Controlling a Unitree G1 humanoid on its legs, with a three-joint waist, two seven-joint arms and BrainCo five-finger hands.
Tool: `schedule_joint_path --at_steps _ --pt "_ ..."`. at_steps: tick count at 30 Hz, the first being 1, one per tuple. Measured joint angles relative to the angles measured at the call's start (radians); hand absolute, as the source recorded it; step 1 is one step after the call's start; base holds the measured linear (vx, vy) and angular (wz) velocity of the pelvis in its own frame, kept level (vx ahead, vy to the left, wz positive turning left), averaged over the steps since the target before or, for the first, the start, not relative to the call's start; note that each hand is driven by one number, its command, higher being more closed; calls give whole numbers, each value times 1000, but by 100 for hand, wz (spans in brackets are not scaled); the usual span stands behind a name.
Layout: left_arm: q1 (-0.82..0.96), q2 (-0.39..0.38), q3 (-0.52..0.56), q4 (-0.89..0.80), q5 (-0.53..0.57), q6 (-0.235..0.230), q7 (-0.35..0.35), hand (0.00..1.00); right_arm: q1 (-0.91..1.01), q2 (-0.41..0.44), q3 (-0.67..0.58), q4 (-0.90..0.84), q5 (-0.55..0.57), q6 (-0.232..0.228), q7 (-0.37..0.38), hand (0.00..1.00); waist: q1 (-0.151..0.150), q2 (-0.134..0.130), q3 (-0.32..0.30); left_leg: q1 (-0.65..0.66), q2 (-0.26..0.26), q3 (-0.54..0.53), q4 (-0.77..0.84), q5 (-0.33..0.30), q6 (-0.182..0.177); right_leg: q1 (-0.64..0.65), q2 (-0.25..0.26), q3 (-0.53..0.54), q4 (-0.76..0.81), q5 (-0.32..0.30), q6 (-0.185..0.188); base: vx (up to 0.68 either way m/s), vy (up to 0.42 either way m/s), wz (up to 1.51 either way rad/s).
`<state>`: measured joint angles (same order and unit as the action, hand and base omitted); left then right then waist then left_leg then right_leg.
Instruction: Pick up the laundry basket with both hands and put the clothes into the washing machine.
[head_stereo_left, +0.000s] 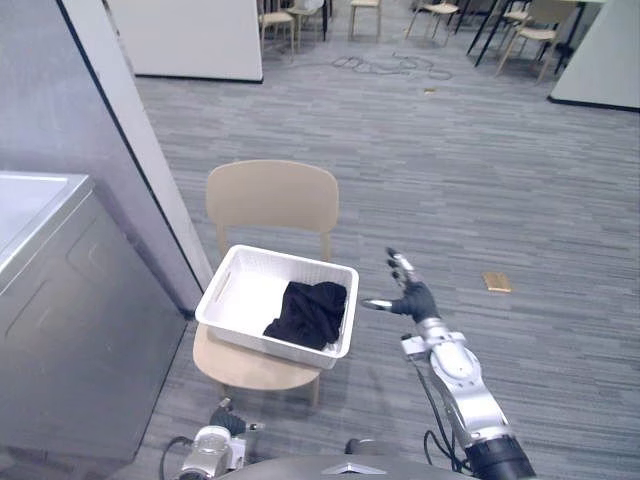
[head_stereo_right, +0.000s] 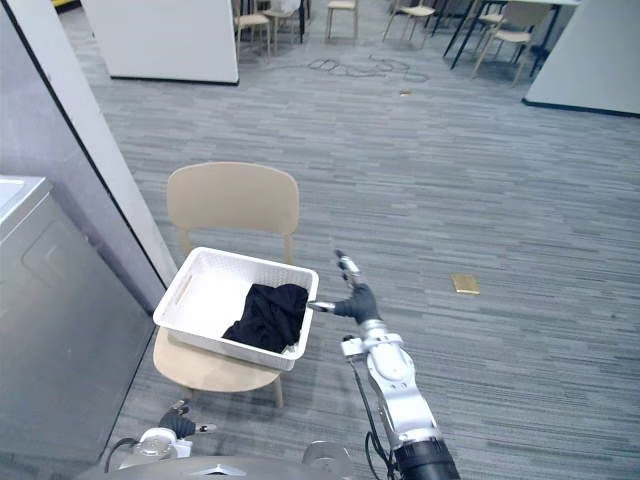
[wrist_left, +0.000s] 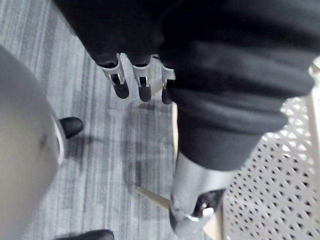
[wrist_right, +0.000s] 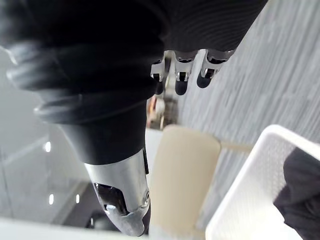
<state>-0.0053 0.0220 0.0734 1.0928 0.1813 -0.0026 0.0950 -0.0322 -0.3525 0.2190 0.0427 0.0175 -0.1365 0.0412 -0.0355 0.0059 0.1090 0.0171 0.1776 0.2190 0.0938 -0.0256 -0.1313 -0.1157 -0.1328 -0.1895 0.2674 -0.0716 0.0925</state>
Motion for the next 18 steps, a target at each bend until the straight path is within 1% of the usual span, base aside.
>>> schedule_joint_path --at_steps 1,2,3,4,5,6,7,8,9,11,13,14,16,18 --pt "-9 10 0 3 0 0 0 0 -40 -27 45 2 -24 -1 8 0 0 -2 25 -10 -1 -4 8 1 2 -5 -2 -4 2 5 2 -131 -17 24" --pt "-26 21 4 9 -5 0 -1 0 -127 -78 132 17 -73 -11 25 0 3 0 63 -41 -1 -14 19 9 5 -27 -4 -9 4 14 -3 -139 -20 18" --pt "-39 33 2 8 -2 0 0 0 -170 -100 173 25 -90 -13 31 0 7 1 82 -61 -1 -21 28 13 6 -40 -4 -12 3 19 -7 -193 -27 16" --pt "-64 41 2 7 -2 -1 0 0 -255 -124 245 60 -136 -21 50 0 18 1 116 -96 -1 -27 31 24 5 -71 -4 -14 3 31 -12 -187 -29 14" --pt "-93 43 0 4 -2 -4 0 0 -343 -137 316 117 -187 -26 66 0 31 3 156 -126 -1 -34 36 38 7 -100 -4 -18 3 50 -11 -149 -24 12" --pt "-97 43 0 2 -3 -5 0 0 -358 -138 328 130 -200 -28 68 0 33 5 165 -128 -1 -36 39 41 7 -101 -3 -20 4 56 -15 -90 -17 15" --pt "-108 45 -6 -16 -4 -11 2 0 -412 -143 367 174 -252 -33 83 0 39 8 198 -152 0 -48 49 48 2 -115 -3 -25 3 67 -23 -33 -2 16" --pt "-124 51 -14 -25 -5 -19 3 0 -458 -152 399 216 -279 -38 87 0 42 10 224 -184 2 -58 67 49 3 -132 -3 -33 4 77 -27 -64 7 17" --pt "-133 55 -17 -27 -7 -20 4 0 -478 -155 404 238 -301 -38 87 0 43 10 238 -196 3 -60 74 50 3 -139 -3 -37 3 81 -28 -75 20 15" --pt "-150 66 -21 -63 -23 -22 10 0 -563 -171 405 335 -353 -34 85 0 52 13 291 -242 4 -73 85 56 5 -170 -2 -44 1 94 -32 -84 25 11" --pt "-166 77 -37 -76 -35 -25 21 0 -614 -182 391 397 -383 -30 79 0 53 16 329 -256 3 -82 83 62 7 -177 -3 -52 -1 96 -33 -64 15 11" --pt "-170 82 -42 -93 -49 -27 36 0 -637 -185 364 433 -404 -20 65 0 61 16 335 -279 3 -83 77 71 8 -203 -2 -52 0 99 -35 -64 5 8" --pt "-171 81 -56 -121 -68 -28 51 0 -677 -189 303 493 -418 -2 31 0 67 21 354 -302 0 -91 62 93 8 -231 -4 -60 2 104 -38 -27 -12 12" --pt "-171 80 -68 -141 -82 -31 64 0 -723 -204 263 545 -450 13 -2 0 68 27 364 -324 -2 -103 50 107 6 -254 -5 -68 5 106 -41 -8 -24 13"
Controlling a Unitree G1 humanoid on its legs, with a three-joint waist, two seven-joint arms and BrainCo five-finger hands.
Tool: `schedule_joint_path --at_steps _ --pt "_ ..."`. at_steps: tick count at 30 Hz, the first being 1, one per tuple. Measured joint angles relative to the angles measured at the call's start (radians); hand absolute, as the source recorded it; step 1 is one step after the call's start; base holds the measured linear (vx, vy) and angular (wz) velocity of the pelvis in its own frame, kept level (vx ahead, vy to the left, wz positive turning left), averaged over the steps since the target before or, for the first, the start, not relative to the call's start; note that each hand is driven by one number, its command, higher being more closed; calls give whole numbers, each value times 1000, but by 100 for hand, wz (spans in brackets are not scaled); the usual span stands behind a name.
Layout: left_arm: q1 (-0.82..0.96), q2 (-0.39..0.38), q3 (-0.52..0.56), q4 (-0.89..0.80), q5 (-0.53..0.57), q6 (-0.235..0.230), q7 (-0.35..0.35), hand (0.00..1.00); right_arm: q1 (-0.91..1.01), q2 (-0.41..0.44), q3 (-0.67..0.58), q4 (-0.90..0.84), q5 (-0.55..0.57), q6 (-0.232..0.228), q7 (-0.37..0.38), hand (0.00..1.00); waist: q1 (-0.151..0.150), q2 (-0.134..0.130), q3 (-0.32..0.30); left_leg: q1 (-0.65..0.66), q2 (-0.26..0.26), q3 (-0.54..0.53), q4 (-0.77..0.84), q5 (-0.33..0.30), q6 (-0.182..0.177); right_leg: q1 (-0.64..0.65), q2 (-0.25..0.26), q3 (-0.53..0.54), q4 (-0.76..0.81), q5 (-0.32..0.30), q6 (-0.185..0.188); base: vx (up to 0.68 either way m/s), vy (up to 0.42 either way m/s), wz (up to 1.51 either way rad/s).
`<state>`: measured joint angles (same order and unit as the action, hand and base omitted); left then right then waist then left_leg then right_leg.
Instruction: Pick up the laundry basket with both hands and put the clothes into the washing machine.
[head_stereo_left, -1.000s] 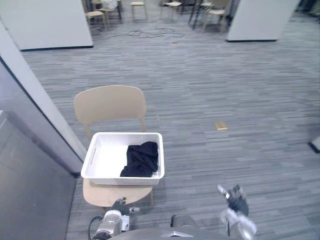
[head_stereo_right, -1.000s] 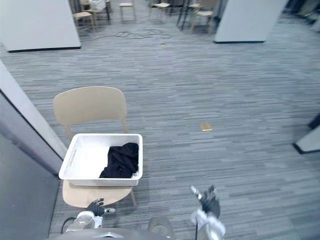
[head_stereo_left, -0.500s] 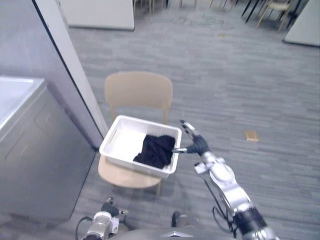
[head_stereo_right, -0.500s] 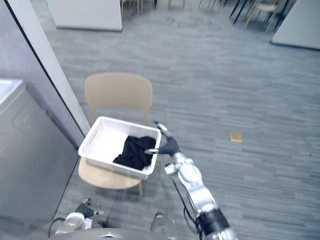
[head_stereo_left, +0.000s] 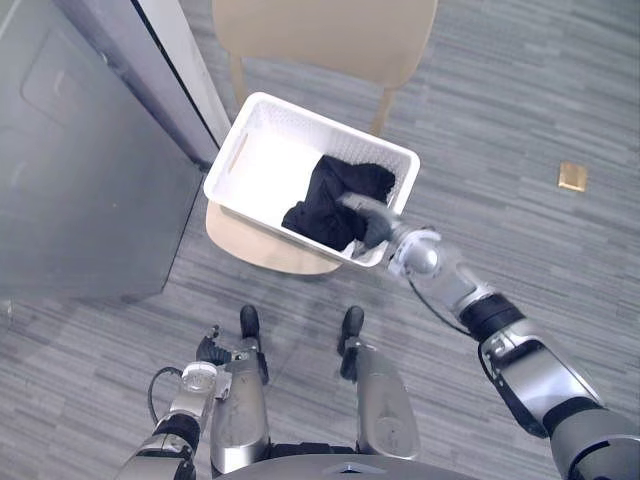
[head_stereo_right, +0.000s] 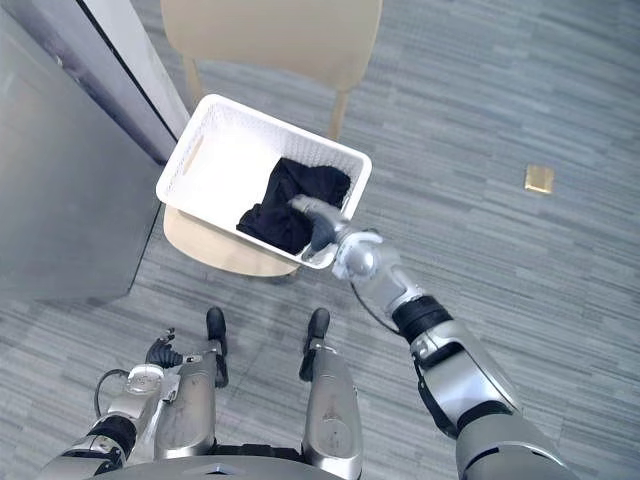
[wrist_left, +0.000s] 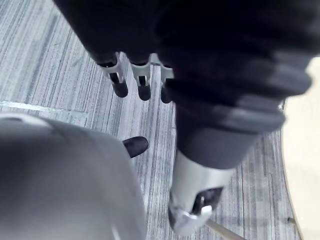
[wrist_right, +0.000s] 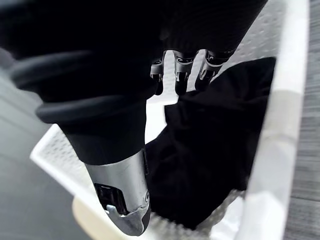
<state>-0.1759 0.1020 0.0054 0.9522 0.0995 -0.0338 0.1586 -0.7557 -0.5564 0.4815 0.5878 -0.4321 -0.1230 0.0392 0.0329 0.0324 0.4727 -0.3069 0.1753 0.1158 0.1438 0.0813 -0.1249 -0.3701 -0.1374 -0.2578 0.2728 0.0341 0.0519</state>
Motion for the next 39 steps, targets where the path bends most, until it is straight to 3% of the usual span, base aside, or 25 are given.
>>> schedule_joint_path --at_steps 3,8,27,39 --pt "-1 -6 -11 -11 -16 -7 13 0 -83 -25 -75 101 -8 27 -51 0 11 4 2 -24 -2 -7 -26 22 -1 -35 -1 -4 12 1 -3 -1 -23 7" --pt "-1 -8 -7 -30 -48 -8 31 0 -152 -60 -135 102 -6 48 -118 0 25 7 5 -52 -3 -7 -49 40 3 -88 -5 0 41 -7 -8 -3 -10 1" --pt "-1 -66 23 -86 -98 -8 59 0 -208 -55 -149 94 -6 79 -163 0 49 8 6 -93 -8 -11 -118 104 -2 -166 -15 -9 74 -10 -10 -1 -16 2" --pt "-2 -73 22 -116 -98 -6 99 0 -234 9 -220 -33 -68 130 -271 0 54 6 7 -132 -11 -41 -130 128 -6 -204 -25 -36 107 -27 -14 -2 -35 7"
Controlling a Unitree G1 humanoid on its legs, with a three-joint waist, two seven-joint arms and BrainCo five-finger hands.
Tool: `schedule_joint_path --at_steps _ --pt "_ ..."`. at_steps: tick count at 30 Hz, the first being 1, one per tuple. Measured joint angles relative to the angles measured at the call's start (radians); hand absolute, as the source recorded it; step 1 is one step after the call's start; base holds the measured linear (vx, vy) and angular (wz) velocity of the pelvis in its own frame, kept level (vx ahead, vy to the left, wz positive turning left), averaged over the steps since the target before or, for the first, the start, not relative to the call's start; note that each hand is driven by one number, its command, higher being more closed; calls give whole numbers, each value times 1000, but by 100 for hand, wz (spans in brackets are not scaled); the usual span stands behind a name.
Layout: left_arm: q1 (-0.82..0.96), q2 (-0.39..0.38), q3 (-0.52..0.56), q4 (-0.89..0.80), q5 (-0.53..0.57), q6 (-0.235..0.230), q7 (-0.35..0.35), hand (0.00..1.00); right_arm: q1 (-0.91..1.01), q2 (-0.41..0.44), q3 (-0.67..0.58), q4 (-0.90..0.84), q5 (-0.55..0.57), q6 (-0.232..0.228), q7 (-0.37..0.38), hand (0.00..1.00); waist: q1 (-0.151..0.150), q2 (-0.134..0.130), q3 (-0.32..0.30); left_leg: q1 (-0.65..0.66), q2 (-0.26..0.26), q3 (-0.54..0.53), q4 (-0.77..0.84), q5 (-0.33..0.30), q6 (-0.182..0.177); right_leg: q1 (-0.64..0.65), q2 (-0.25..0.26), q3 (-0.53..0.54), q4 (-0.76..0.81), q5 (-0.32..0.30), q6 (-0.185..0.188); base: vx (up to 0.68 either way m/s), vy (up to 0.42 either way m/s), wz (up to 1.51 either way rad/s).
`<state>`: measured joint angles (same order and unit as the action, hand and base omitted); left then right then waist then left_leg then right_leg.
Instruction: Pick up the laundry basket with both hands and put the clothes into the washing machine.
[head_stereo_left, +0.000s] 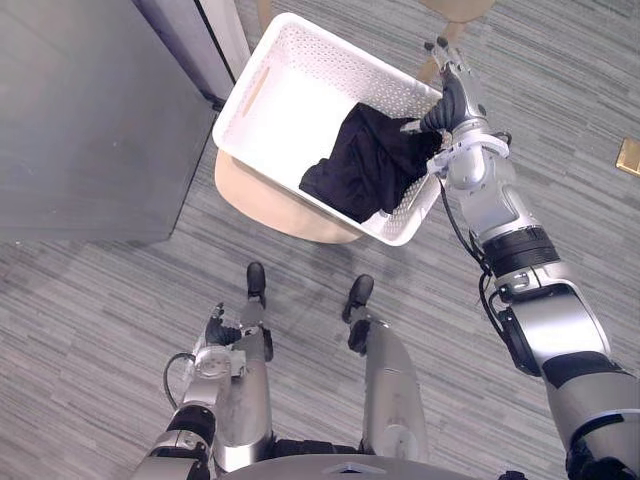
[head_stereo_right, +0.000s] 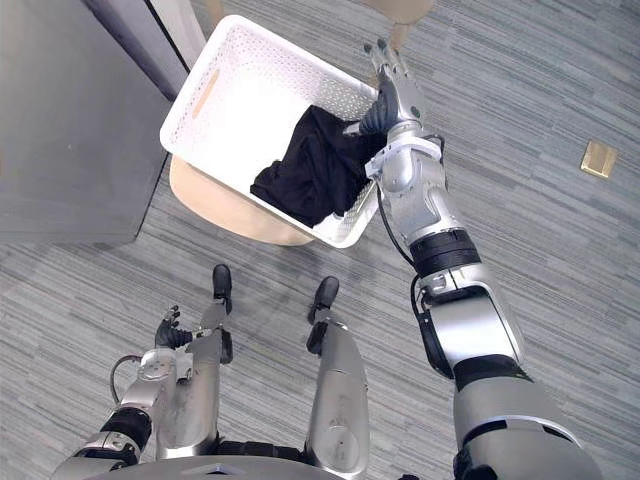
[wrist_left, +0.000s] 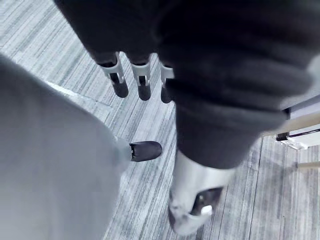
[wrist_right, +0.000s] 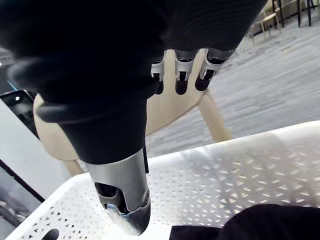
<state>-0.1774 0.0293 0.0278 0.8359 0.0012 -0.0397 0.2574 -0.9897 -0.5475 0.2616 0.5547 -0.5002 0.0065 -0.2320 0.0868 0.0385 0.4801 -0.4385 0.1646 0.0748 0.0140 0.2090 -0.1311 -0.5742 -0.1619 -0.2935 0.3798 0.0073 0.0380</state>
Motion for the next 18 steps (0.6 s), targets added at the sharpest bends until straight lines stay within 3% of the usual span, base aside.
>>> schedule_joint_path --at_steps 18 --pt "-3 1 1 -40 -3 -2 30 0 0 35 11 24 -20 19 -9 0 3 -4 -1 -102 -16 -53 -2 29 6 -84 -32 -46 46 -12 -3 -12 -39 9"
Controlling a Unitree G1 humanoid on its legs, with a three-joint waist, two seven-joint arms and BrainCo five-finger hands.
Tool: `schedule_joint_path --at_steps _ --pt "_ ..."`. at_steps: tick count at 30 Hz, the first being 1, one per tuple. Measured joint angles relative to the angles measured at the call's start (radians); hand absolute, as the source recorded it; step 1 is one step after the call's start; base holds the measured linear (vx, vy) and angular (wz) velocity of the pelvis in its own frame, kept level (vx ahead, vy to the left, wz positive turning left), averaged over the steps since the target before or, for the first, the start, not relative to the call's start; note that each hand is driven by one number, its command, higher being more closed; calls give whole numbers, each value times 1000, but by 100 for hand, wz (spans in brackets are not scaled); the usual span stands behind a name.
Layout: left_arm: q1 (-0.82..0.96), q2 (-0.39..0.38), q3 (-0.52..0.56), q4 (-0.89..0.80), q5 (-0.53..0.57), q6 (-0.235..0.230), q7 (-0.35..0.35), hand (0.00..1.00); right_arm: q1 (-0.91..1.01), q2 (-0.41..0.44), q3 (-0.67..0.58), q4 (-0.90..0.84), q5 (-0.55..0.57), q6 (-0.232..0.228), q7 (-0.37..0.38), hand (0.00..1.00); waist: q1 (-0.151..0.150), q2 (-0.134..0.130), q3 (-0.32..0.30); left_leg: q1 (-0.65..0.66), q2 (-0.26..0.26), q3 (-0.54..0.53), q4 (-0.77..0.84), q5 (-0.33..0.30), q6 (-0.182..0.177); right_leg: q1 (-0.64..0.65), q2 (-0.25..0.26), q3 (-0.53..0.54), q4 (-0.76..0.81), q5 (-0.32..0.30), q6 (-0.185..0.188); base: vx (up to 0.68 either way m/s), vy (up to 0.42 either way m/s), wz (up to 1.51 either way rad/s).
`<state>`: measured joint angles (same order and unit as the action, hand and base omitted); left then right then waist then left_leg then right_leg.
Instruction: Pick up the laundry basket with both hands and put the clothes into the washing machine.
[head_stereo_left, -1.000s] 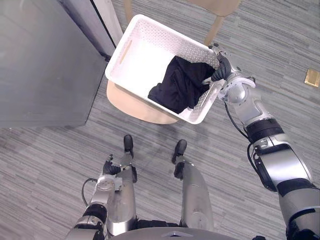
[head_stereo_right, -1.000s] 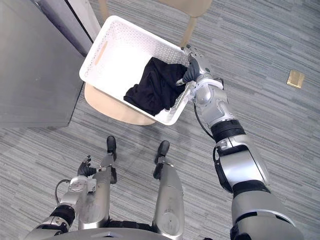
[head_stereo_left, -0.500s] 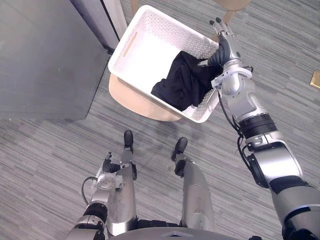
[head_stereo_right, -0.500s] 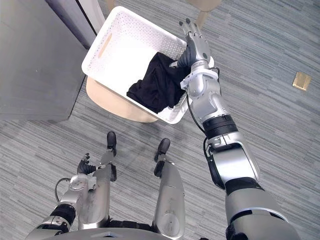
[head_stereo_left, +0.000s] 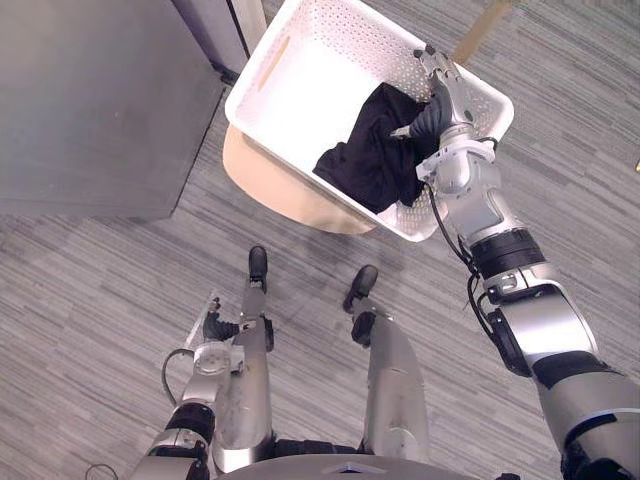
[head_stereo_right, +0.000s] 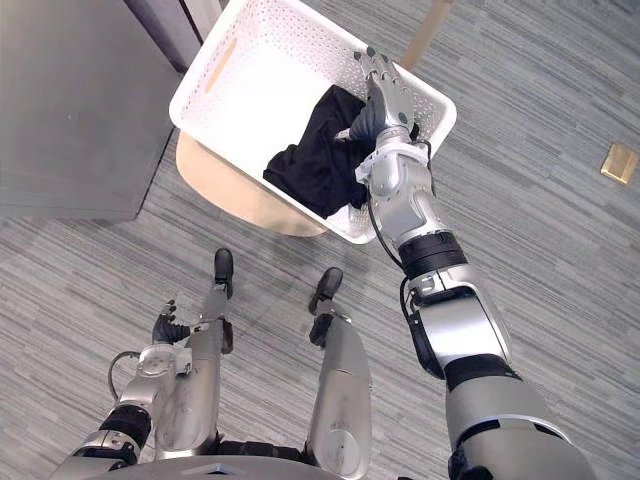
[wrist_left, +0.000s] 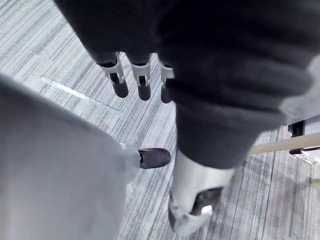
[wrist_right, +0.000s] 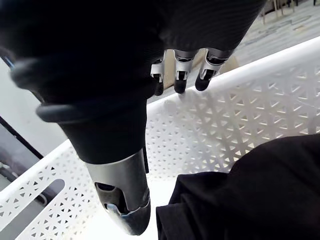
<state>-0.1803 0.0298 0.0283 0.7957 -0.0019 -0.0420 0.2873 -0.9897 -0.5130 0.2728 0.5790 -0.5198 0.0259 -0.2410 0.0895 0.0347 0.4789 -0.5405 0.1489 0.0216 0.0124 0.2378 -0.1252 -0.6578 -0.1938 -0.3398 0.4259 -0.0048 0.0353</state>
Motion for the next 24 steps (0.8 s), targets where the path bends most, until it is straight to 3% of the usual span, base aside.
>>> schedule_joint_path --at_steps 13,24 --pt "-24 -24 2 -52 -37 -3 11 0 -6 -7 79 71 -37 4 21 0 6 -1 -2 -109 -3 3 14 21 4 -109 -34 -20 61 -16 -9 -18 -46 8" --pt "-41 -29 33 -104 -44 -21 14 0 -26 -9 107 66 -75 4 20 0 11 -2 -3 -254 5 8 139 -14 3 -208 -51 -28 117 -35 -14 -37 -42 4"
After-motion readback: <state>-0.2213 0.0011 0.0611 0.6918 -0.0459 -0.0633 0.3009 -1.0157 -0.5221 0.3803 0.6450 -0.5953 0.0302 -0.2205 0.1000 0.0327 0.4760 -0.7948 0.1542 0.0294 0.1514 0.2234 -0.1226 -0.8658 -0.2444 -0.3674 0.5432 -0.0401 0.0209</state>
